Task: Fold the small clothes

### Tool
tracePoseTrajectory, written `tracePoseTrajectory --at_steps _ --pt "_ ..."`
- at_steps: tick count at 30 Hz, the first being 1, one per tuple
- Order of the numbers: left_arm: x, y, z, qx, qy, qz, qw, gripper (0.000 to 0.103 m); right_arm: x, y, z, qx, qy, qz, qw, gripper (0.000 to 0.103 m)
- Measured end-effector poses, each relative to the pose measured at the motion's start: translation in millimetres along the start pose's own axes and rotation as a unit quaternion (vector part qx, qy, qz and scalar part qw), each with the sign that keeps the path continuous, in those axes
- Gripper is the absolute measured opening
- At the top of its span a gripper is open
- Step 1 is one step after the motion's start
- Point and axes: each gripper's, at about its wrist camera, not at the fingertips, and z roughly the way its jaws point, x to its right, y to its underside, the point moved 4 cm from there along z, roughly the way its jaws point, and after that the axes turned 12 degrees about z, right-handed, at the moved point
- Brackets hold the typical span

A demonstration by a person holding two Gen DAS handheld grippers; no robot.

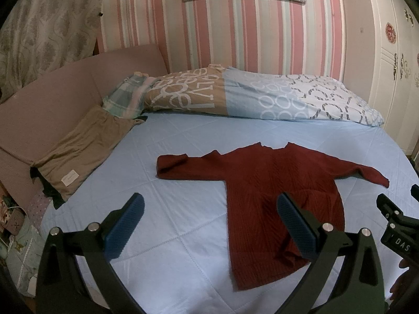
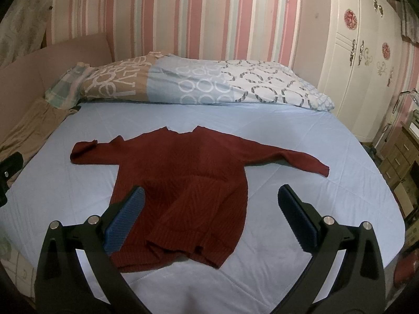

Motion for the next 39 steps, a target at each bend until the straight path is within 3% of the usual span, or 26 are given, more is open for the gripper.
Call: tracePoseTrajectory --at_steps 39 --pt "-1 3 1 0.000 -0.002 0.000 1.0000 0.101 2 -1 2 0.005 0.007 0.002 1.000 0.100"
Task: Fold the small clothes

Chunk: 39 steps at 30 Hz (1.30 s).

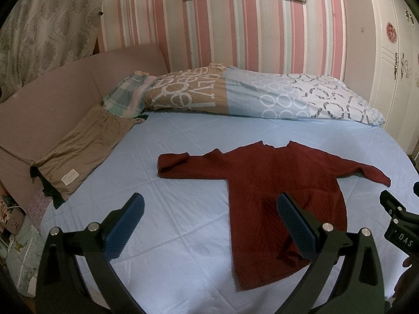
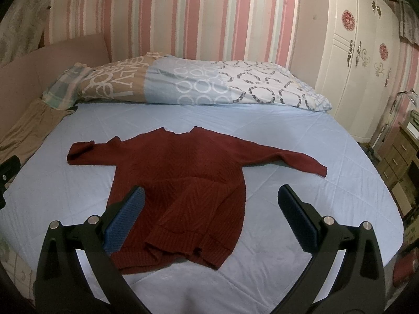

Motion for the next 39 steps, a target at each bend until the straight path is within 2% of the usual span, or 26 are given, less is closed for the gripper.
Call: tracePoseTrajectory --at_steps 23,32,39 --pt "-9 10 3 -0.006 0.000 -0.002 1.0000 0.101 1 7 7 -0.001 0.006 -0.001 1.000 0.100" --pt "-8 16 16 -0.014 0.000 0.002 0.9999 0.101 3 9 13 0.000 0.008 -0.005 1.000 0.100" --pt "-9 26 37 -0.015 0.027 0.009 0.9995 0.102 -8 10 28 -0.009 -0.009 -0.014 1.000 0.100"
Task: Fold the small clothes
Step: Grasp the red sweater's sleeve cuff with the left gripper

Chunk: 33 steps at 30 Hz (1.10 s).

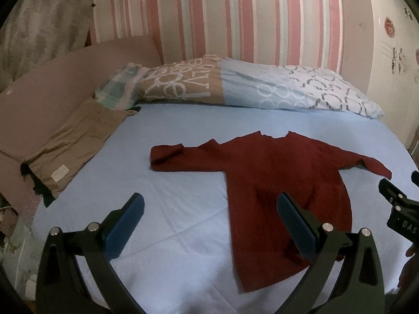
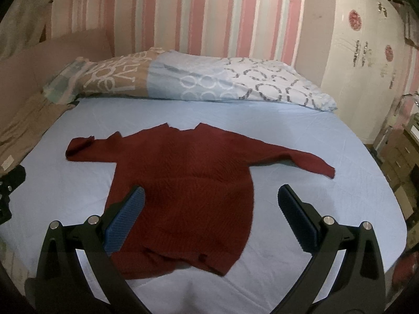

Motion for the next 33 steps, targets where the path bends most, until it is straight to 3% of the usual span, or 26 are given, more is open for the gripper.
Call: tracePoseTrajectory --at_steps 6,13,15,17,19,23,25,33 --pt "-8 9 39 -0.011 -0.022 0.027 0.9993 0.101 -24 0 22 0.004 -0.013 -0.027 1.000 0.100" --pt "-61 10 94 0.026 -0.020 -0.030 0.9990 0.101 -49 -13 71 0.001 -0.002 -0.052 0.999 0.100" --pt "-81 10 121 -0.002 -0.003 -0.049 0.9988 0.101 -56 -20 88 0.005 0.000 -0.051 0.999 0.100" --pt "-93 7 148 -0.045 -0.017 -0.033 0.9983 0.101 -62 -28 107 0.005 0.007 -0.045 0.999 0.100" --pt "-108 6 170 -0.045 -0.026 -0.038 0.9979 0.101 -69 -36 124 0.002 0.003 -0.043 0.999 0.100" --pt "-129 1 217 -0.057 0.021 -0.065 0.9960 0.102 -84 -46 150 0.009 -0.005 -0.053 0.999 0.100" --pt "-136 -3 245 -0.066 0.025 -0.075 0.9947 0.101 -90 -47 166 0.009 -0.007 -0.056 0.998 0.100" --pt "-129 -21 359 -0.084 0.058 -0.014 0.9947 0.101 -94 -34 221 -0.028 -0.012 -0.061 0.998 0.100"
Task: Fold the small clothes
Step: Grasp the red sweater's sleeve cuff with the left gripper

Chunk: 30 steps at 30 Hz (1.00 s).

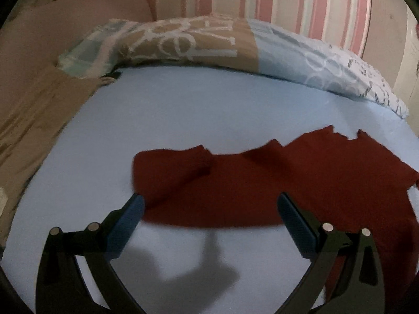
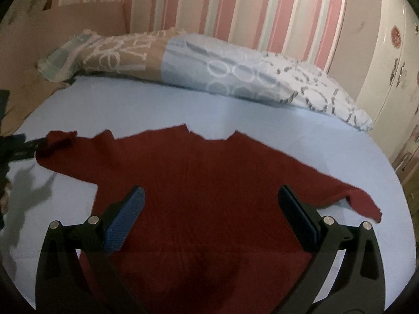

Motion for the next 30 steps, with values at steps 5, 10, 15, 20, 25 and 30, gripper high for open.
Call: tracePoseTrajectory --at_steps 5,10,15,20,25,30 --pt "-20 -2 49 -0.019 -0.039 0.027 0.9987 0.101 1 5 25 -0.016 0.005 -0.003 1.000 0.100" --pt "-27 4 73 -0.042 -0.068 0.053 0.9954 0.101 -16 -5 58 -0.043 0.003 0.001 0.999 0.100" --pt "-29 7 89 -0.047 -0.070 0.067 0.9942 0.101 -44 -20 86 -0.053 -0.010 -0.007 0.999 0.100" --pt "-29 0 97 -0.039 -0.097 0.110 0.9885 0.074 -56 -29 95 -0.053 -0.017 -0.010 0.998 0.100" --pt "-36 1 106 -0.052 -0.055 0.100 0.9921 0.017 -61 -25 98 -0.058 -0.010 -0.025 0.998 0.100" --pt "-46 -3 90 -0.018 0.040 0.045 0.9980 0.009 -55 -24 96 -0.058 -0.006 -0.032 0.998 0.100"
